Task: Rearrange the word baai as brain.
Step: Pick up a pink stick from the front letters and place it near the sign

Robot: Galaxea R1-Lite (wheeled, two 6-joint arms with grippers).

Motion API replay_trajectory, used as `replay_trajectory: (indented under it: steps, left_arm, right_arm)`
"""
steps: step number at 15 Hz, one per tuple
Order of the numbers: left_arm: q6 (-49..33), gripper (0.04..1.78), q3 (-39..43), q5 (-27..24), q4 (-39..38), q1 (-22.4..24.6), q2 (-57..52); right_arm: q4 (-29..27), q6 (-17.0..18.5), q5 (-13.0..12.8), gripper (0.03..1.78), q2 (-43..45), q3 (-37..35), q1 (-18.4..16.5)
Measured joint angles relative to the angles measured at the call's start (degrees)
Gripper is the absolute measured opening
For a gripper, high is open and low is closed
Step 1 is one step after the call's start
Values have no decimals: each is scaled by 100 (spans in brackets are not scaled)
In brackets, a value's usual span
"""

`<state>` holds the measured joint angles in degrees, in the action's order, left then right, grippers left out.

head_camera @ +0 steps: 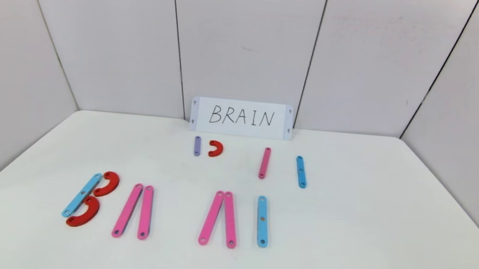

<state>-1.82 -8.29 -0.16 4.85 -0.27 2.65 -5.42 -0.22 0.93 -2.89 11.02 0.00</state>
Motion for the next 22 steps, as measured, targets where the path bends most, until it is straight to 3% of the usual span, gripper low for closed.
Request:
replay_trajectory:
  steps: [5,12,17,22]
  left_arm:
    - [0,174,-1097,-24,55,0,1290]
    - [28,174,-3231,-238,366,-22,3819]
    - [550,174,-4487,-844,1295,-28,5563]
    - [1181,174,-4756,-1130,1764,-144,6704]
  right_arm:
    - [-59,0,50,174,-1624,1303,29]
    - [-121,22,433,174,-4708,3646,272]
    - [-38,44,511,174,-6282,4179,917]
    - [-20,112,1053,174,-7486,4587,1030]
